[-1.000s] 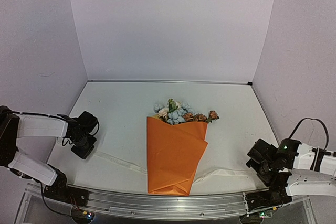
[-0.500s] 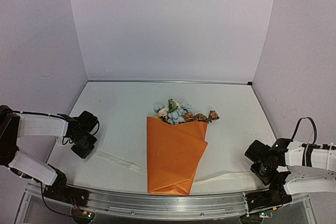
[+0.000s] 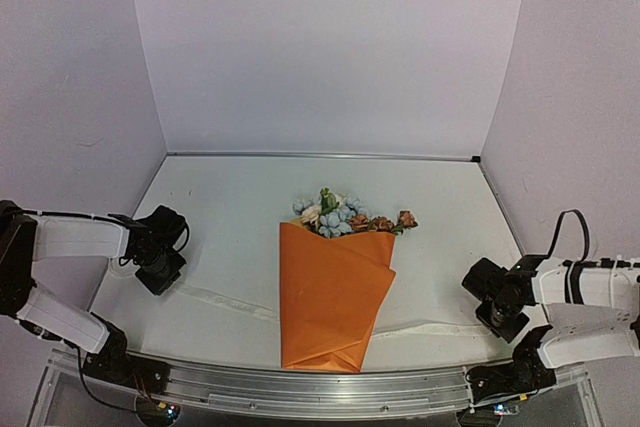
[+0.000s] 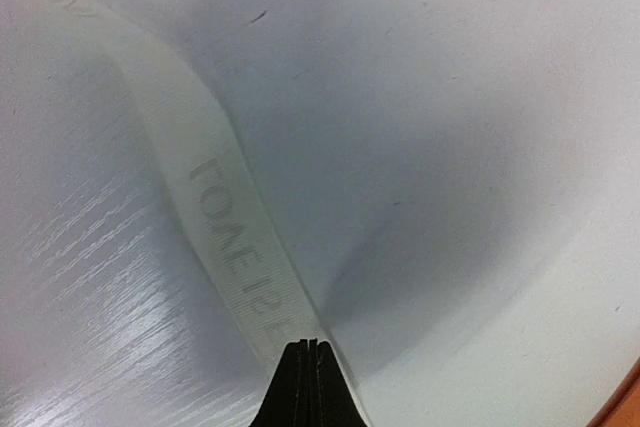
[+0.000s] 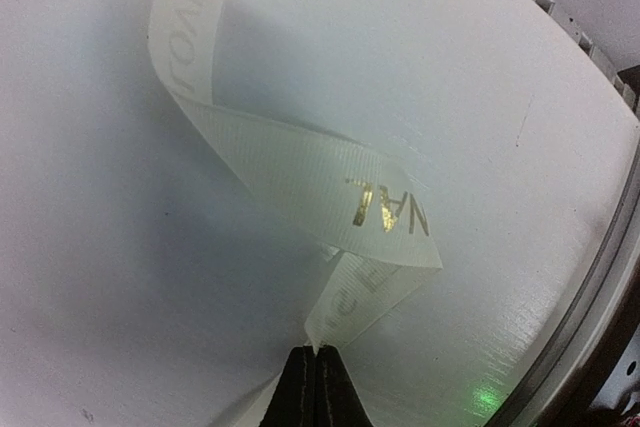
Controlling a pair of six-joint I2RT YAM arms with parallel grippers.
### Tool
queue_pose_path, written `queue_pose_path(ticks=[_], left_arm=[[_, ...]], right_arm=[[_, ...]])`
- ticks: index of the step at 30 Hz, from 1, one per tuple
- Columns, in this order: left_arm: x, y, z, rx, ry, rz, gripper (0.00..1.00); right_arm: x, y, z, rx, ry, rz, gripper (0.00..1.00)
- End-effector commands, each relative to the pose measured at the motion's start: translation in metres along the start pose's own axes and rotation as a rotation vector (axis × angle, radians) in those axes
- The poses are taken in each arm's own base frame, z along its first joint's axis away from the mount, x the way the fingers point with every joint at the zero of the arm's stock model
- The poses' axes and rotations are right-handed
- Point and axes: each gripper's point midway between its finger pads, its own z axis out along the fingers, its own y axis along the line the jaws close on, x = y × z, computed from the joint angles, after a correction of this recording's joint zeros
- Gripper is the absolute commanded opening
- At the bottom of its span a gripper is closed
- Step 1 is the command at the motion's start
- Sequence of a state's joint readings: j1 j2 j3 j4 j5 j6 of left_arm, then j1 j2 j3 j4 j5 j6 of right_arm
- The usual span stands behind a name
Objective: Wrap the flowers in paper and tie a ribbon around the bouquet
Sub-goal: Pick up the right side of the ribbon from the center of the board, then pick up the left side of the ribbon at the center of the board.
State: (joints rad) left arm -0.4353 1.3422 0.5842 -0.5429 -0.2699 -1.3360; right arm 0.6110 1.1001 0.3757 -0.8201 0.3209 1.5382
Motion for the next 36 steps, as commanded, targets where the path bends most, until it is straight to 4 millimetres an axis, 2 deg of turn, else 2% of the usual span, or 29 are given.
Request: queue_pose_path(ticks=[1, 7, 12, 15, 16, 20, 22, 25, 30, 36], left_arm=[[-0.029, -0.030, -0.011, 0.097, -0.081, 0.025, 0.00], [-0.043, -0.048, -0.007, 0.148, -0.099, 0.054, 0.00], [-0.041, -0.062, -0.003, 0.179, -0.067, 0.073, 0.00], [-0.038, -0.055, -0.007, 0.141, -0.040, 0.042, 0.00], [-0.037, -0.049, -0.009, 0.117, -0.030, 0.021, 0.03], [-0.029, -0.023, -0.015, 0.028, 0.013, -0.041, 0.26], [-0.033, -0.010, -0.020, -0.020, -0.017, -0.066, 0.41], [-0.043, 0.011, -0.024, -0.081, -0.057, -0.100, 0.49], [-0.063, 0.027, -0.018, -0.080, -0.101, -0.129, 0.53], [-0.079, 0.023, -0.002, -0.049, -0.125, -0.133, 0.52]], right_arm=[[-0.002, 0.014, -0.004, -0.006, 0.032, -0.061, 0.00], [-0.018, 0.038, -0.009, -0.016, 0.025, -0.078, 0.00], [-0.030, 0.062, -0.012, -0.026, 0.043, -0.076, 0.00], [-0.028, 0.069, -0.014, -0.037, 0.070, -0.082, 0.00], [-0.027, 0.070, -0.015, -0.041, 0.077, -0.084, 0.00], [-0.025, 0.072, -0.016, -0.050, 0.093, -0.093, 0.00], [-0.024, 0.074, -0.017, -0.056, 0.099, -0.095, 0.00], [-0.023, 0.079, -0.020, -0.073, 0.117, -0.103, 0.00], [-0.024, 0.085, -0.023, -0.091, 0.120, -0.124, 0.00], [-0.018, 0.090, -0.022, -0.108, 0.148, -0.130, 0.00]])
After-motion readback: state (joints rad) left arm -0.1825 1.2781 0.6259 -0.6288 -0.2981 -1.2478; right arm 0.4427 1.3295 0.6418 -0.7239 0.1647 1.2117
